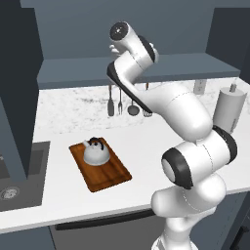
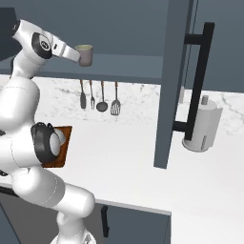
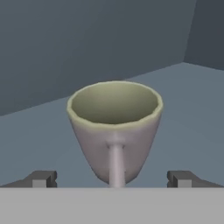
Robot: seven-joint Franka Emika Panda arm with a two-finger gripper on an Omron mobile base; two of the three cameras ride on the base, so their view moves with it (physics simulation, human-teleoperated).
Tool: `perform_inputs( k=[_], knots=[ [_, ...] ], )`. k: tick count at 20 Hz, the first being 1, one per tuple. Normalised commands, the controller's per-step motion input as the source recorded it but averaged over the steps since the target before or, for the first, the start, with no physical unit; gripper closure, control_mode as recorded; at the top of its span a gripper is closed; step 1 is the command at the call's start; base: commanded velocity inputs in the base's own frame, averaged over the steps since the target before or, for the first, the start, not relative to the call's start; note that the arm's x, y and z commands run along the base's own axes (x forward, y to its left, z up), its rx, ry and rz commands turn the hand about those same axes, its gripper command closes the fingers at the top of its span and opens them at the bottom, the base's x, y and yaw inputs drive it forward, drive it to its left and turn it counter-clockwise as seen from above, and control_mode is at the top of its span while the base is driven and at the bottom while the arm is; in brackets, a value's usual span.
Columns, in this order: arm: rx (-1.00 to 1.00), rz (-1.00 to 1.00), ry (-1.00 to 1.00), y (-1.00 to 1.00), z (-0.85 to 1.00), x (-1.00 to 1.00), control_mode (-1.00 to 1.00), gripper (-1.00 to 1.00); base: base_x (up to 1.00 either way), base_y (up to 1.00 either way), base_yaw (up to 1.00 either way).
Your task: Pick the kettle from the counter and place it on the tray. Then pick the mug from the cabinet and place it on the tray. Then close the cabinet doors.
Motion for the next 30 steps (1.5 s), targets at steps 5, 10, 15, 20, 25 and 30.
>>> perform_inputs(
  k=[5,10,15,20,25,30],
  knots=[
    [0.00,-0.02,-0.01,-0.07,-0.11,0.01,-1.00,1.00,0.00,0.00,0.00],
    [0.00,0.00,-0.10,-0.19,-0.07,0.02,-1.00,1.00,0.00,0.00,0.00],
    [0.00,0.00,-0.21,-0.05,0.00,-0.02,-1.00,1.00,0.00,0.00,0.00],
    [0.00,0.07,-0.09,-0.04,0.01,-0.42,-1.00,1.00,0.00,0.00,0.00],
    [0.00,0.14,0.02,0.07,0.13,-0.70,-1.00,1.00,0.00,0.00,0.00],
    [0.00,0.22,0.12,0.15,0.22,-0.75,-1.00,1.00,0.00,0.00,0.00]
  ],
)
